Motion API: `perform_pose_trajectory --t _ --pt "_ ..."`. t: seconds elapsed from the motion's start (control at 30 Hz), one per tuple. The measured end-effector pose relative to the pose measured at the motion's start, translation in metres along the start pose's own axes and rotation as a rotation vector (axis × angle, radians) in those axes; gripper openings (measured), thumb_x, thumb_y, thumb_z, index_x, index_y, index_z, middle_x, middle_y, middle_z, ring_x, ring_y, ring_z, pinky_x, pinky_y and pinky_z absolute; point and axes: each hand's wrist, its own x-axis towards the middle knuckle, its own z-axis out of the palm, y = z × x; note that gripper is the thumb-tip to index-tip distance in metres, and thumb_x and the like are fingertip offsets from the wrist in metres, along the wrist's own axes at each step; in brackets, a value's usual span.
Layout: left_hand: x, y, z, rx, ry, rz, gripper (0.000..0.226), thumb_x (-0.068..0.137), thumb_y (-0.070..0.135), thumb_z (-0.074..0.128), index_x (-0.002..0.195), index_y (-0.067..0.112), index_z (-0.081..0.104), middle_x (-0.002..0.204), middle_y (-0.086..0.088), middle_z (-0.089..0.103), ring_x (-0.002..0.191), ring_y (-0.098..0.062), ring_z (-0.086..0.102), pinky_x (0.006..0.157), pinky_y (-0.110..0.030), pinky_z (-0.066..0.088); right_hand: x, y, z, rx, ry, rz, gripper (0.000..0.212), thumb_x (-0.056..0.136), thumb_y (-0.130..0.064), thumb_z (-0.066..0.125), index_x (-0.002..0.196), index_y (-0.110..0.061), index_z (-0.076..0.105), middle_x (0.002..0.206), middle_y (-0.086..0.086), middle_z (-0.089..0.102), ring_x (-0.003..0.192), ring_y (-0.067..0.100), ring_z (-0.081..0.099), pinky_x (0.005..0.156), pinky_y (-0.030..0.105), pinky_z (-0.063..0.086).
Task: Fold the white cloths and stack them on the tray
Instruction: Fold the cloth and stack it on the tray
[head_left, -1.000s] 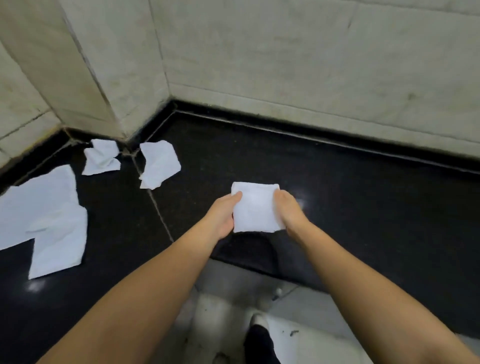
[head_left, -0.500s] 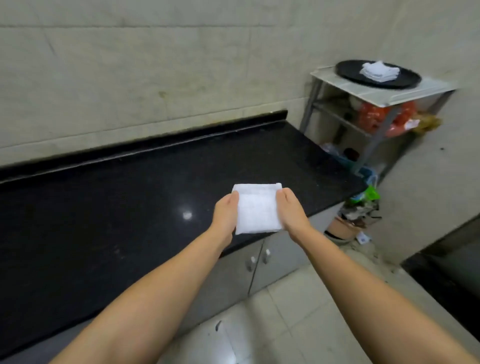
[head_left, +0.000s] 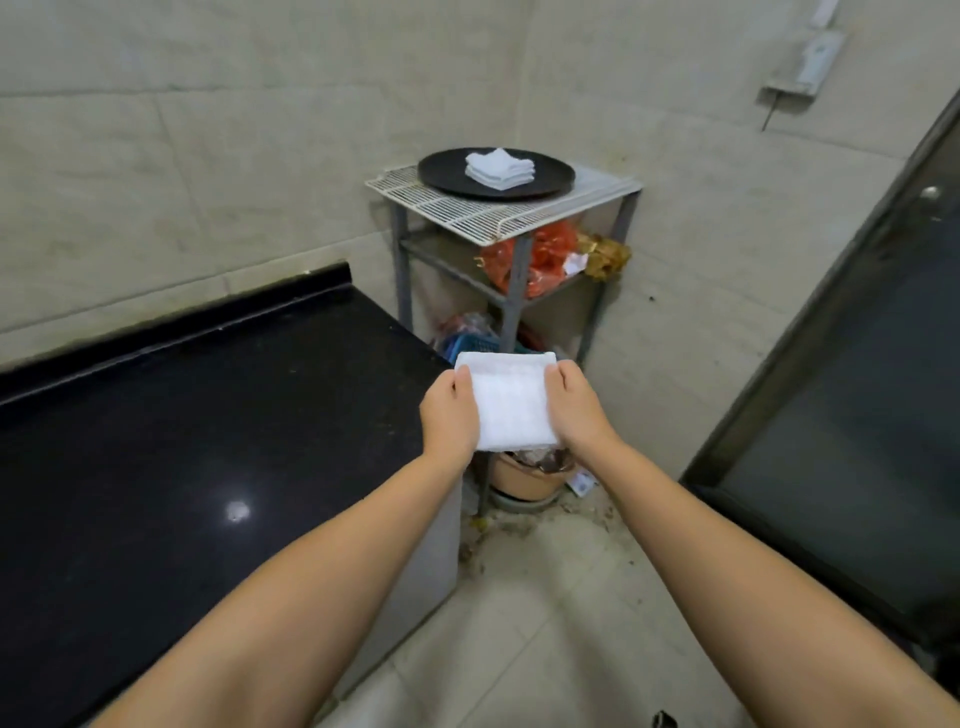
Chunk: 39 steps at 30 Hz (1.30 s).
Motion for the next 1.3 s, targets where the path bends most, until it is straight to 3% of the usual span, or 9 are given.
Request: perform_pose_trajectory --t 0.27,0.4,0.53,0.63,0.8,0.9,1.03,1.13,1.3 --pt "0.150 0.049 0.092 0.104 0.034 0.161 0.035 0.102 0.026 0.034 0.081 0.005 0.053 0.073 0.000 0.051 0.066 -0.011 0.046 0.056 -0.029 0.033 0.178 -0.012 -0.036 -0.040 0.058 -0.085 0.033 0.103 -0.027 0.030 0.072 -0.016 0.034 0.071 0.001 0.040 0.065 0.015 0.038 0.061 0.033 0.027" --pt "0.244 0.092 0.129 0.124 0.034 0.225 0.041 0.101 0.025 0.035 0.063 0.010 0.043 0.063 0.000 0.043 0.062 -0.015 0.040 0.051 -0.029 0.028 0.282 -0.035 -0.053 -0.048 0.082 -0.114 0.028 0.103 -0.029 0.030 0.083 -0.013 0.042 0.080 0.003 0.047 0.079 0.019 0.044 0.068 0.029 0.030" --pt "0.320 0.133 0.152 0.164 0.070 0.266 0.046 0.101 0.023 0.036 0.056 0.013 0.036 0.059 0.003 0.035 0.055 -0.010 0.032 0.047 -0.028 0.025 0.369 -0.064 -0.063 -0.069 0.077 -0.180 0.028 0.103 -0.029 0.029 0.084 -0.013 0.043 0.073 -0.002 0.043 0.067 0.012 0.039 0.057 0.030 0.029" --pt "0.371 0.147 0.166 0.183 0.101 0.247 0.047 0.101 0.023 0.036 0.057 0.007 0.041 0.058 0.002 0.035 0.056 -0.012 0.034 0.058 -0.034 0.028 0.430 -0.076 -0.062 -0.083 0.056 -0.240 0.027 0.102 -0.028 0.030 0.087 -0.011 0.044 0.070 -0.003 0.042 0.062 0.010 0.038 0.053 0.028 0.026" --pt "0.452 0.152 0.189 0.174 0.181 0.156 0.042 0.101 0.028 0.034 0.070 0.007 0.052 0.065 -0.001 0.041 0.071 -0.019 0.042 0.065 -0.030 0.031 0.535 -0.090 -0.051 -0.119 -0.063 -0.297 0.028 0.101 -0.030 0.034 0.089 -0.011 0.051 0.074 0.000 0.048 0.074 0.019 0.043 0.054 0.029 0.028" --pt "0.496 0.160 0.201 0.208 0.266 0.116 0.037 0.100 0.027 0.035 0.075 0.007 0.053 0.068 -0.005 0.048 0.076 -0.025 0.048 0.062 -0.032 0.030 0.596 -0.102 -0.038 -0.133 -0.161 -0.345 0.033 0.100 -0.028 0.038 0.096 -0.004 0.059 0.088 0.009 0.054 0.084 0.021 0.048 0.070 0.035 0.038" --pt "0.549 0.165 0.212 0.296 0.353 0.044 0.034 0.099 0.025 0.035 0.089 0.003 0.059 0.079 -0.012 0.059 0.082 -0.030 0.053 0.061 -0.030 0.032 0.669 -0.113 -0.019 -0.238 -0.304 -0.400 0.032 0.100 -0.027 0.039 0.089 -0.005 0.058 0.087 0.010 0.052 0.083 0.022 0.047 0.064 0.031 0.030" --pt "0.574 0.158 0.216 0.352 0.416 -0.030 0.031 0.097 0.022 0.036 0.078 0.004 0.052 0.066 -0.001 0.047 0.075 -0.023 0.047 0.055 -0.031 0.028 0.703 -0.113 -0.002 -0.312 -0.410 -0.426 0.035 0.100 -0.027 0.040 0.070 -0.012 0.048 0.087 0.010 0.049 0.083 0.020 0.043 0.069 0.027 0.028" --pt "0.582 0.134 0.220 0.492 0.493 -0.107 0.038 0.097 0.022 0.039 0.061 0.016 0.031 0.066 0.002 0.038 0.065 -0.015 0.038 0.050 -0.030 0.023 0.722 -0.095 0.019 -0.322 -0.546 -0.433 0.039 0.100 -0.027 0.039 0.062 -0.020 0.031 0.065 -0.004 0.035 0.066 0.018 0.036 0.053 0.028 0.023"
